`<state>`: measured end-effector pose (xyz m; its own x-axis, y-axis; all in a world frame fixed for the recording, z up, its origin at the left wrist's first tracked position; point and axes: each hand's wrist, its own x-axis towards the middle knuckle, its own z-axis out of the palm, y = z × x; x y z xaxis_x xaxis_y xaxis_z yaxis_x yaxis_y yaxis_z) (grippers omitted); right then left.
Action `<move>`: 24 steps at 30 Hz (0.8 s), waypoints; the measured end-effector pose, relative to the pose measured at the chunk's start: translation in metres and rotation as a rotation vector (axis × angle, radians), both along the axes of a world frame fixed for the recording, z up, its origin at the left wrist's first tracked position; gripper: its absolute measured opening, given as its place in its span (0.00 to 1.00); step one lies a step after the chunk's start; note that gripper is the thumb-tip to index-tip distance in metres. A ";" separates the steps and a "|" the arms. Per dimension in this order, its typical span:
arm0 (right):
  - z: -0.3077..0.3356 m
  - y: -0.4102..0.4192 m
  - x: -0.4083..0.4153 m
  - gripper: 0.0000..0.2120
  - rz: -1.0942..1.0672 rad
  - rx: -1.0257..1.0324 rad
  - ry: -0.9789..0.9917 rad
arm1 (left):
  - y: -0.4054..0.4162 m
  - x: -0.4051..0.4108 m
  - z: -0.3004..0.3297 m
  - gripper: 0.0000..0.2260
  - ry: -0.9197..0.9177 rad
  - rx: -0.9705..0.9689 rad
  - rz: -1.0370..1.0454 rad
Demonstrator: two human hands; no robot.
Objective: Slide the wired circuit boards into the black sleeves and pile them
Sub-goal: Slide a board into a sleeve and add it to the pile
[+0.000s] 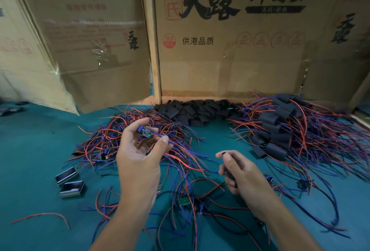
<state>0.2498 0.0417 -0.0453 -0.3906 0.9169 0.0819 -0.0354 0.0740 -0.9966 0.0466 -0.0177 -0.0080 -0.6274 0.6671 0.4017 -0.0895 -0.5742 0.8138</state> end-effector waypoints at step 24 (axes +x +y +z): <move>0.016 -0.025 -0.025 0.17 -0.072 0.593 -0.446 | -0.008 0.008 0.003 0.24 0.303 0.050 -0.039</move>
